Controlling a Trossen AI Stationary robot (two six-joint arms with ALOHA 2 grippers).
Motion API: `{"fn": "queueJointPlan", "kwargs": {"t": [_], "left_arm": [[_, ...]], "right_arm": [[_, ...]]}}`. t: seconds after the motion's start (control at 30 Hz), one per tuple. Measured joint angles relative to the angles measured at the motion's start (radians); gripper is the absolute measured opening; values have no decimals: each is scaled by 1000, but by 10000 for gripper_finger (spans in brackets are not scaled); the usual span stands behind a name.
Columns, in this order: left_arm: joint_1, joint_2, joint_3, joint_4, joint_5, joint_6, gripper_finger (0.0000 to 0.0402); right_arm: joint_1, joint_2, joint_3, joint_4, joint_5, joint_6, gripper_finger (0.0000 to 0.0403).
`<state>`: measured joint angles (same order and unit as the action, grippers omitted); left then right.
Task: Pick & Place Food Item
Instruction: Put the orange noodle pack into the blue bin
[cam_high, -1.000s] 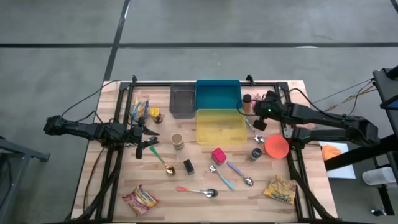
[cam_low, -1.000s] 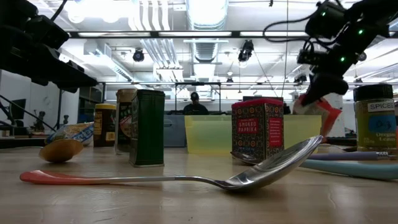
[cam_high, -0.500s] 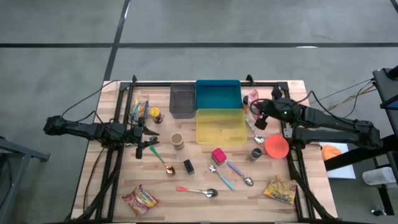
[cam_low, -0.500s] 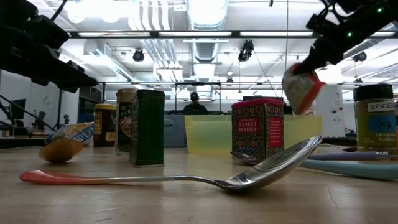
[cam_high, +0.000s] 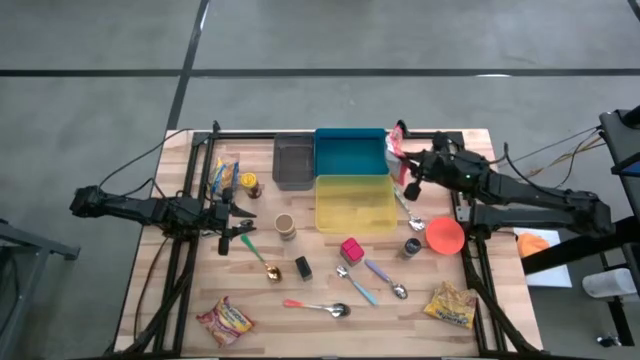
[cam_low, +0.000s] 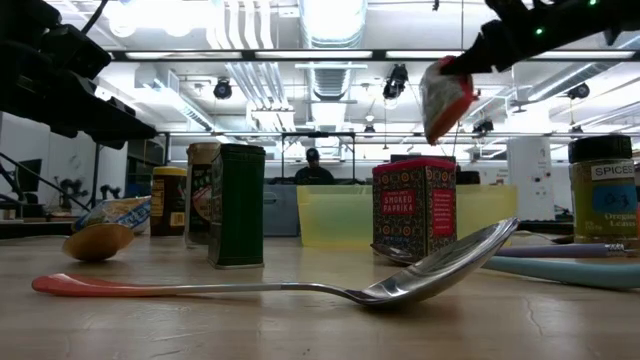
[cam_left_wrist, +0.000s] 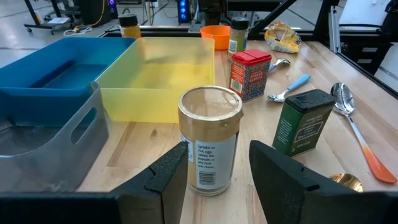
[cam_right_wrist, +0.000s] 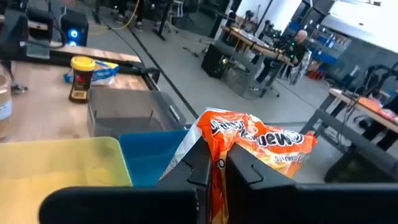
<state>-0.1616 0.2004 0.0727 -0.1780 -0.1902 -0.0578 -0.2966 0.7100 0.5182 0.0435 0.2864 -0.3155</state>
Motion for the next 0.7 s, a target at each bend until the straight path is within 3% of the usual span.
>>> {"fn": "queueJointPlan", "kwargs": {"t": [0.27,0.43,0.7], "left_arm": [[0,0,0,0,0,0,173],[0,0,0,0,0,0,173],[0,0,0,0,0,0,173]], "right_arm": [[-19,215,-2,118,6,-116,12],[-64,369,-2,147,85,-163,12],[-155,578,-2,426,107,-276,12]]}}
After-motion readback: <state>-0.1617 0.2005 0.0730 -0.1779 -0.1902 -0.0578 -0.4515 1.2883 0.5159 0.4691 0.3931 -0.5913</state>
